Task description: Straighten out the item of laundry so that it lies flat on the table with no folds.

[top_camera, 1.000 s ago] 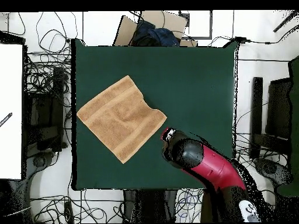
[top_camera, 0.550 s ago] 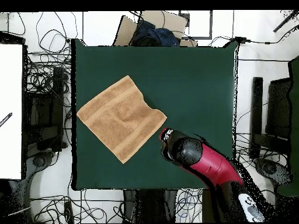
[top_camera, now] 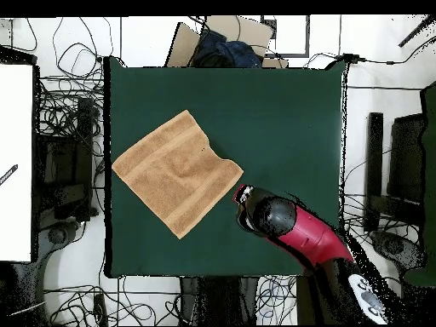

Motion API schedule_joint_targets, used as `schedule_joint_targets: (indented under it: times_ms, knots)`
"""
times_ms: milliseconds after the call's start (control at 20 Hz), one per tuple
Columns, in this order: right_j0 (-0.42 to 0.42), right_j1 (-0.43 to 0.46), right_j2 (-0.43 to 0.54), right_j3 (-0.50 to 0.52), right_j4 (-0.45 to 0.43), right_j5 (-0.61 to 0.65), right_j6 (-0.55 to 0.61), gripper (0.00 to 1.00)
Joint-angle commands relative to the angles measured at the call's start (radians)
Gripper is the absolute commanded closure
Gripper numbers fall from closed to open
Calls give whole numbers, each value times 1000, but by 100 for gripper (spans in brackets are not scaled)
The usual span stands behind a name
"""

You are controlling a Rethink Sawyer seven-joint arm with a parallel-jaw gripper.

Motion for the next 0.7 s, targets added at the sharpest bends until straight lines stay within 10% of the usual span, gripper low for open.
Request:
schedule_joint_targets:
  times_ms: [50, 700]
  knots:
    - [5, 35, 119, -80, -32, 26, 47, 0]
    - [21, 62, 118, -116, -31, 21, 66, 0]
